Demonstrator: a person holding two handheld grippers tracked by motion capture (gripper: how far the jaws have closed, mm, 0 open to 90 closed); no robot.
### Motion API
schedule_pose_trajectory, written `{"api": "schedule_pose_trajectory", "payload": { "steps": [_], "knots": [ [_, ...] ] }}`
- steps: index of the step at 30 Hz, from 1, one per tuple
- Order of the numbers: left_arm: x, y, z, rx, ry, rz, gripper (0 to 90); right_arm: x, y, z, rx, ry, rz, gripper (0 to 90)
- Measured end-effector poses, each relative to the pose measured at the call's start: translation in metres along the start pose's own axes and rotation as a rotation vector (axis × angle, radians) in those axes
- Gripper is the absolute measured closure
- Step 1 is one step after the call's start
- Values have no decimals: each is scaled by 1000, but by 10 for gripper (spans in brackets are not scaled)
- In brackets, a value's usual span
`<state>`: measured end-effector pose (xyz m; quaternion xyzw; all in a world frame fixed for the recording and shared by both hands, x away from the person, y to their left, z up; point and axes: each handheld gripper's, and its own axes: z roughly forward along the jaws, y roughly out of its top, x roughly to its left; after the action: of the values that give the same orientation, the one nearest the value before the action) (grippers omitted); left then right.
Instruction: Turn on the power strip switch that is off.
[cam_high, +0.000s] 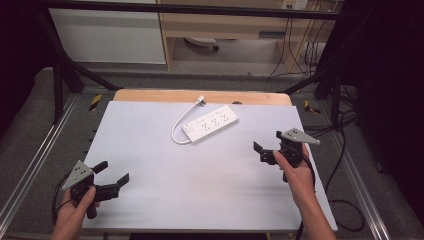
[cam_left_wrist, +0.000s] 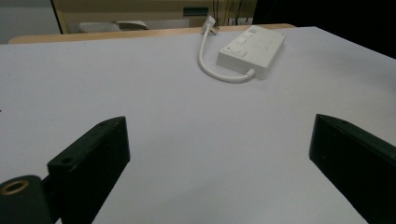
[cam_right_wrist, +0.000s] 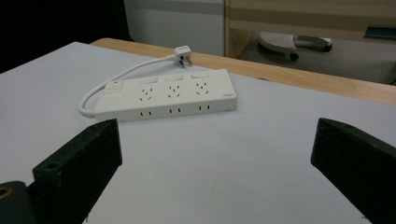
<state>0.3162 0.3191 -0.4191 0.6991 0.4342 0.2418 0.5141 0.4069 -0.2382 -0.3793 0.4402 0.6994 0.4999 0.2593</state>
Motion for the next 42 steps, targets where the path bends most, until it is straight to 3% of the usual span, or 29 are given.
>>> {"api": "schedule_pose_trajectory", "payload": {
  "steps": [27,36,42],
  "knots": [
    [-2,0,2,4,-11,2,53,-7,37,55,6,-25,-9,36],
    [-2,0,2,10,-7,3,53,-6,46,73,11,-32,-16,86],
    [-1,-1,2,9,-8,-2,53,-5,49,90,7,-35,-13,179]
  ]
}}
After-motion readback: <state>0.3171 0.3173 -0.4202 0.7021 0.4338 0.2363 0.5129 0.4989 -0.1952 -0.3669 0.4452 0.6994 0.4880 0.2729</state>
